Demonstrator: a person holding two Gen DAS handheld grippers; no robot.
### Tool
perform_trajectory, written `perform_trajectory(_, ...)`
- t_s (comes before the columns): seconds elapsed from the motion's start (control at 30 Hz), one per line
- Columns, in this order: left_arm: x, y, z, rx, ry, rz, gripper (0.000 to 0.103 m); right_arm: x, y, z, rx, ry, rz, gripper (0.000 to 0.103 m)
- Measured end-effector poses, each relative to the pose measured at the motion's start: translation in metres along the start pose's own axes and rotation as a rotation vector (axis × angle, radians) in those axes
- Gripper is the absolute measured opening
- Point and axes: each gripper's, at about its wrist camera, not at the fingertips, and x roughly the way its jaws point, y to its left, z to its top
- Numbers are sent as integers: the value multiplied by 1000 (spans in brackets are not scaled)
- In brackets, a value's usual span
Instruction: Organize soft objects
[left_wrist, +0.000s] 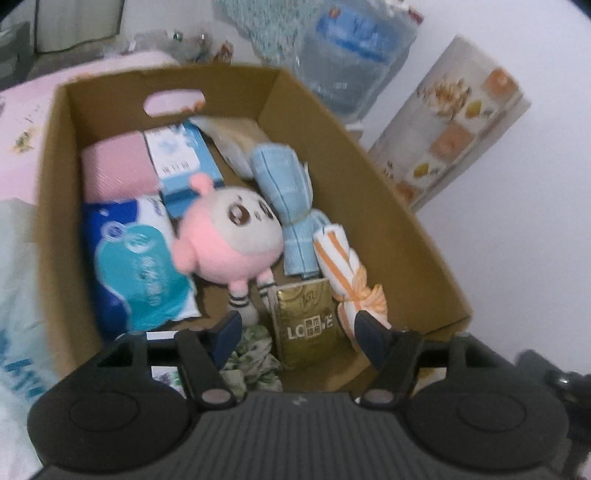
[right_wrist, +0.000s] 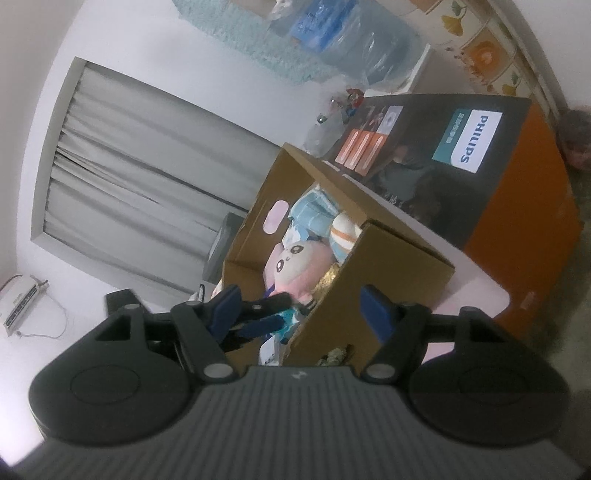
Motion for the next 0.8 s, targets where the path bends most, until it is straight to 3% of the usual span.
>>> perform_trajectory(0.17, -53, 9, -15, 55, -115, 29, 80, 6, 22, -9, -79, -20, -34, 76)
perform_trajectory(0.3, -105, 25, -45, 114, -240, 123, 92, 11, 54, -22, -222, -46, -86, 84)
perform_trajectory(0.47, -159, 50, -89, 103, -377, 290, 103, 23, 104, -44, -434, -58, -152, 94)
perform_trajectory(0.53, -170, 59, -103, 86, -393, 365, 103, 28, 124, -54, -518, -53, -165, 101)
perform_trajectory(0.63, -177, 70, -120, 42, -387, 465, 103, 40, 154, -71, -634, -47, -190, 102)
perform_trajectory(0.8, -185, 87, -141, -8, -373, 521, 103, 58, 191, -103, -748, -27, -248, 102)
